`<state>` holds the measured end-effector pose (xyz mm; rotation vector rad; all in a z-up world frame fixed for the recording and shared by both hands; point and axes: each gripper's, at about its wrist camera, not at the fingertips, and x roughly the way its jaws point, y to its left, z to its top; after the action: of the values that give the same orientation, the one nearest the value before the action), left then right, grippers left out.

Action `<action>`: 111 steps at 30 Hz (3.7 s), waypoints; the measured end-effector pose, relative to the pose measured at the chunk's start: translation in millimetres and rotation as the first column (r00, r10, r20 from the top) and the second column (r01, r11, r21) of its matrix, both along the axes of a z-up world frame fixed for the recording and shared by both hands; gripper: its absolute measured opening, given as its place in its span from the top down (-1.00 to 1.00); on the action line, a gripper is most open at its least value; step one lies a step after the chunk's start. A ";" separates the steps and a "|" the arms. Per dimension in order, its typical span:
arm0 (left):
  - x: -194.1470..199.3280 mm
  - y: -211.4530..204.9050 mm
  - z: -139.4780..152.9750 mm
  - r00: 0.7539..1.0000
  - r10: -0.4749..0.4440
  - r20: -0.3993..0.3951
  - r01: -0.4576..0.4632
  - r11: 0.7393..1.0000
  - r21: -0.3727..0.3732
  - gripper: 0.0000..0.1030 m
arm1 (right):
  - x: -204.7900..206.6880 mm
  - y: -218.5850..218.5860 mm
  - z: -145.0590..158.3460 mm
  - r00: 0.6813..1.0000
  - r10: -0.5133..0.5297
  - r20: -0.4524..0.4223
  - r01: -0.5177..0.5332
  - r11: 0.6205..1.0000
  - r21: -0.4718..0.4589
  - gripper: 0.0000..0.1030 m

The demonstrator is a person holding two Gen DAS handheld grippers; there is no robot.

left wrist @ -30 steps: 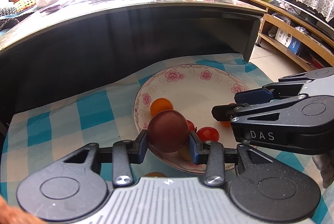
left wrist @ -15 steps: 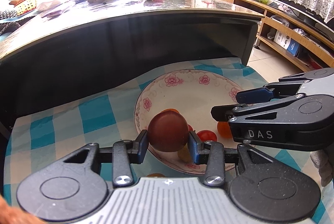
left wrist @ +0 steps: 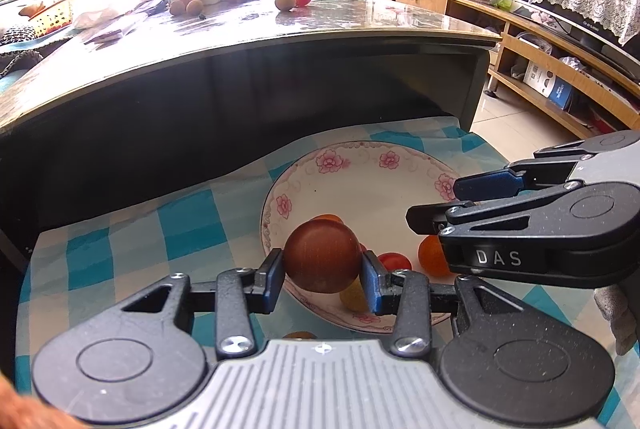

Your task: Organize fruits

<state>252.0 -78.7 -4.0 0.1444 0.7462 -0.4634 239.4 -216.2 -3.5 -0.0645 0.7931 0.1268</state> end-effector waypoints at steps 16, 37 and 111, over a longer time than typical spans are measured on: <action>-3.4 4.4 8.2 1.000 0.006 0.011 -0.006 1.000 -0.009 0.06 | -2.6 -3.2 -0.5 1.000 -0.004 -0.002 0.004 1.000 -0.006 0.25; -46.9 28.6 34.7 0.999 0.051 0.016 -0.050 0.997 -0.053 0.06 | -42.6 -3.9 19.1 1.000 -0.011 0.008 0.011 0.999 0.032 0.25; -59.8 36.2 -6.5 0.998 -0.032 -0.059 0.038 0.994 0.100 -0.11 | -66.7 13.3 -16.0 0.985 0.093 -0.145 -0.081 0.992 0.092 0.19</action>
<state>192.2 -42.5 -10.5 0.2398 0.8245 -0.4651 172.7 -202.8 -19.5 -0.0079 0.9337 0.2509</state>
